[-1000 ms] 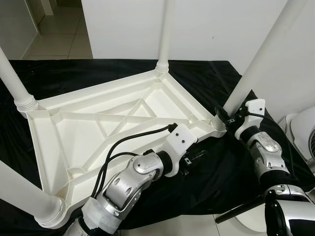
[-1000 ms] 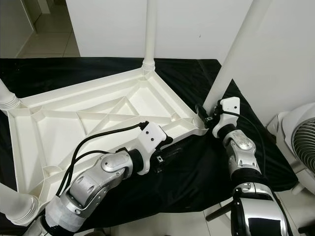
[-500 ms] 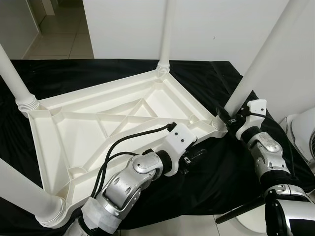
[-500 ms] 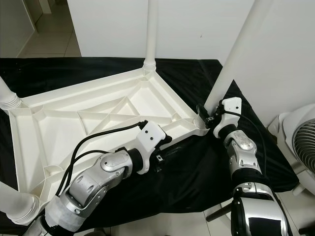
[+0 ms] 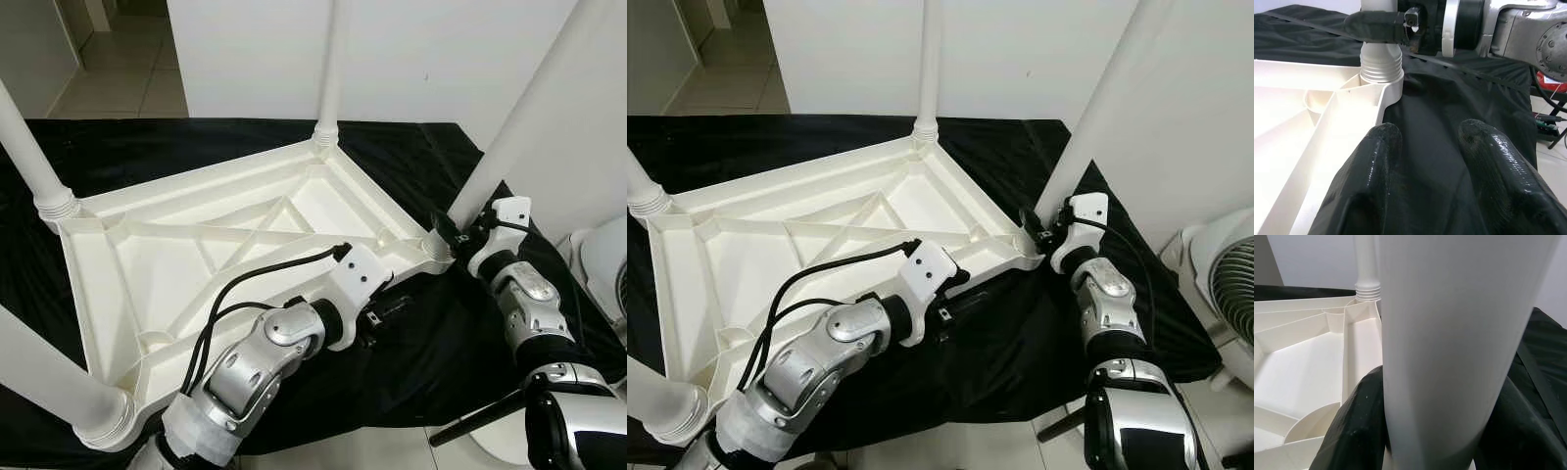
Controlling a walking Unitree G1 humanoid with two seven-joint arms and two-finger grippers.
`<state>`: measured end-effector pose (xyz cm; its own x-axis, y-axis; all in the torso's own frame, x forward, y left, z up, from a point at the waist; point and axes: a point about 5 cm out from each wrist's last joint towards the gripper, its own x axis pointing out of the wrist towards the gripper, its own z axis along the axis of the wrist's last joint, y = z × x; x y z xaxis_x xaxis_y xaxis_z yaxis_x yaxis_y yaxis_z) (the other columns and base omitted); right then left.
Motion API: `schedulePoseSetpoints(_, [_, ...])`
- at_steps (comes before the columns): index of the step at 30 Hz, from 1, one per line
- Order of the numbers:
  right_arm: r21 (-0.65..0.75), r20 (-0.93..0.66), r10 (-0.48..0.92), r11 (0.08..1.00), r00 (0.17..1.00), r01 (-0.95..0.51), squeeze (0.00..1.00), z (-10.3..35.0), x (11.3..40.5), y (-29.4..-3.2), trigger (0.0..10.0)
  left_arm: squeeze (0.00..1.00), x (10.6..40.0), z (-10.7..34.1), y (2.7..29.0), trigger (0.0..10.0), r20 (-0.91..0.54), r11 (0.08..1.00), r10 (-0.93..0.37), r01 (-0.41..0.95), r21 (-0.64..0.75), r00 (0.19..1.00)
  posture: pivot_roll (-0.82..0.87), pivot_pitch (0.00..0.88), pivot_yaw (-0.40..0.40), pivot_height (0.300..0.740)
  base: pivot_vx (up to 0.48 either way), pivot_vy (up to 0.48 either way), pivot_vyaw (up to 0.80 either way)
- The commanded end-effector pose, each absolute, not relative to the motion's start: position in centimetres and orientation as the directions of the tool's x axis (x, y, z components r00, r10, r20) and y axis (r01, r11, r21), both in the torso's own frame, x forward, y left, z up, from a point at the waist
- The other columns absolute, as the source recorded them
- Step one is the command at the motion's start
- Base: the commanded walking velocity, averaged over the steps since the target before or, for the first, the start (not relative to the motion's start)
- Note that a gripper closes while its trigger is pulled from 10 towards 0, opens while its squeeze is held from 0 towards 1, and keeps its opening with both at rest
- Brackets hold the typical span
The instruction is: Building children table
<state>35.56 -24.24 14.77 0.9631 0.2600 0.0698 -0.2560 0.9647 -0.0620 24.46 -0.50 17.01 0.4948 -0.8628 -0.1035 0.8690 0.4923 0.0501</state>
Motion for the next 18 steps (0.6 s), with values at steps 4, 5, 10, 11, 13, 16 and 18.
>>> schedulePoseSetpoints(4, [-0.039, -0.013, 0.189, 0.981, 0.982, -0.189, 0.00, 13.0, 35.1, -24.9, 10.0, 0.00, 24.3, 16.8, -0.4, 10.0, -0.113, 0.485, -0.866, 0.874, 0.039, 0.486, 0.09, 0.055, -0.027, 0.740, 0.000, 0.000, 0.00])
schedulePoseSetpoints(5, [-0.038, -0.014, 0.157, 0.987, 0.987, -0.158, 0.00, 12.9, 35.2, -24.9, 10.0, 0.00, 24.3, 16.8, -0.4, 10.0, -0.112, 0.485, -0.867, 0.874, 0.038, 0.486, 0.09, 0.057, -0.029, 0.740, 0.000, 0.000, 0.00])
schedulePoseSetpoints(10, [-0.030, 0.009, 0.073, 0.997, 0.997, -0.072, 0.00, 12.9, 35.2, -24.3, 10.0, 0.00, 24.2, 16.8, -0.4, 10.0, -0.110, 0.486, -0.867, 0.873, 0.035, 0.487, 0.09, 0.056, -0.033, 0.740, 0.000, 0.000, 0.00])
schedulePoseSetpoints(11, [-0.030, 0.009, 0.073, 0.997, 0.997, -0.072, 0.00, 12.9, 35.2, -24.3, 10.0, 0.00, 24.2, 16.8, -0.4, 10.0, -0.110, 0.486, -0.867, 0.873, 0.035, 0.487, 0.09, 0.056, -0.033, 0.740, 0.000, 0.000, 0.00])
schedulePoseSetpoints(13, [-0.024, 0.020, 0.039, 0.999, 0.999, -0.038, 0.00, 12.9, 35.3, -23.9, 10.0, 0.00, 24.2, 16.9, -0.5, 10.0, -0.108, 0.486, -0.867, 0.873, 0.035, 0.486, 0.09, 0.056, -0.033, 0.740, 0.000, 0.000, 0.00])
schedulePoseSetpoints(16, [-0.010, 0.037, -0.014, 1.000, 0.999, 0.014, 0.00, 13.0, 35.4, -23.0, 10.0, 0.00, 24.2, 16.9, -0.5, 10.0, -0.106, 0.483, -0.869, 0.875, 0.034, 0.484, 0.09, 0.056, -0.033, 0.740, 0.000, 0.000, 0.00])
schedulePoseSetpoints(18, [0.003, 0.038, -0.055, 0.998, 0.998, 0.055, 0.00, 13.0, 35.5, -22.4, 10.0, 0.00, 24.2, 16.9, -0.5, 10.0, -0.105, 0.480, -0.870, 0.876, 0.035, 0.481, 0.08, 0.051, -0.031, 0.740, 0.000, 0.000, 0.00])
